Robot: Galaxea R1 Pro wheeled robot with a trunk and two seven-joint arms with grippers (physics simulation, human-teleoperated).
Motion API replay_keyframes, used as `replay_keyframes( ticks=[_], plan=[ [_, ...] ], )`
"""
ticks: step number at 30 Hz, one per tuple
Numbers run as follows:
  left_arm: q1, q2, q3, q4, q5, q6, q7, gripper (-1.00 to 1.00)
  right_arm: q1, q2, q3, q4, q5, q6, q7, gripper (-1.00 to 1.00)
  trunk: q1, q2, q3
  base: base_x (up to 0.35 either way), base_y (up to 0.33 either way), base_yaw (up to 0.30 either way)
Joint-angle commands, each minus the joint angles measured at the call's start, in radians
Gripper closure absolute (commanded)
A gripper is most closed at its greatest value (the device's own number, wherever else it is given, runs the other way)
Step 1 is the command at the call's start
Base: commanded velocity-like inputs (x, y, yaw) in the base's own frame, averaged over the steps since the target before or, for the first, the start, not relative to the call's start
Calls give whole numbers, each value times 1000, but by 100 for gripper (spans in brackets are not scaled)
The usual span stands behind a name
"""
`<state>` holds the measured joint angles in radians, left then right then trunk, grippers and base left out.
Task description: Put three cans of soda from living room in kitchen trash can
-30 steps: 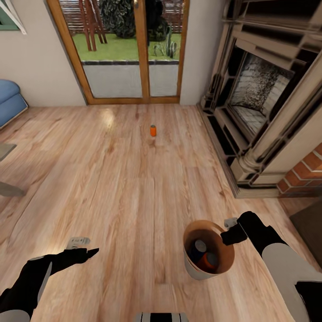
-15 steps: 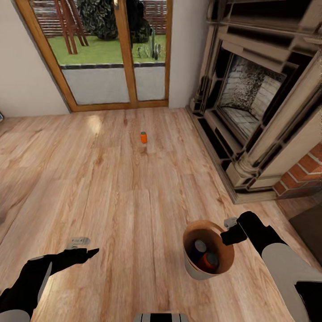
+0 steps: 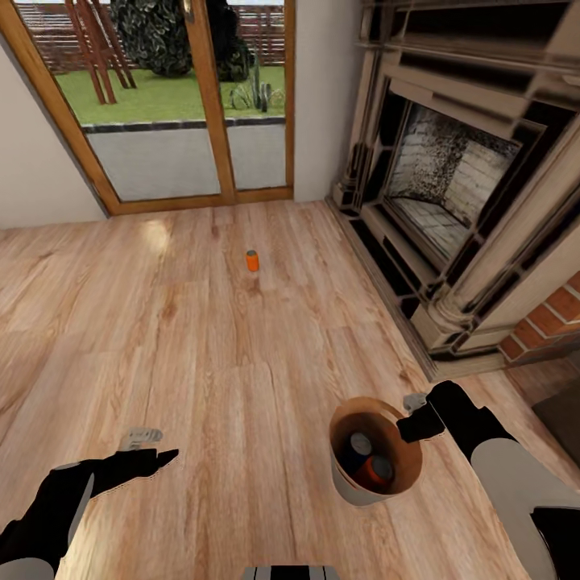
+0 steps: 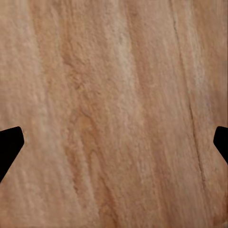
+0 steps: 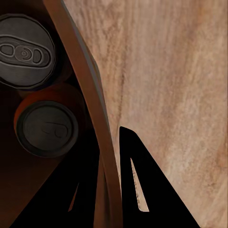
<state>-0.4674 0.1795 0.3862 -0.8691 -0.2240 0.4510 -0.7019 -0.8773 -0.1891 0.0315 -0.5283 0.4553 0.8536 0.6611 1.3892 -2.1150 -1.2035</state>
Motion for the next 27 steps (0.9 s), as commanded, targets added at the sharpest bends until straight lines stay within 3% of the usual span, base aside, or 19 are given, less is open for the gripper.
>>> replay_keyframes(
  ticks=[1, 12, 27],
  plan=[
    [0, 0, 0, 8, 0, 0, 0, -100, 0, 0, -1, 0, -21, 8, 5, 100, 0, 0, 0, 275, 217, -13],
    [0, 1, 2, 26, 2, 0, -1, -100, 0, 0, -1, 1, -21, 8, 5, 100, 0, 0, 1, 270, 223, -20],
    [0, 0, 2, 26, 2, 0, -3, -100, 0, -1, -2, -1, -20, 8, 5, 100, 0, 0, 15, 258, 239, -186]
  ],
)
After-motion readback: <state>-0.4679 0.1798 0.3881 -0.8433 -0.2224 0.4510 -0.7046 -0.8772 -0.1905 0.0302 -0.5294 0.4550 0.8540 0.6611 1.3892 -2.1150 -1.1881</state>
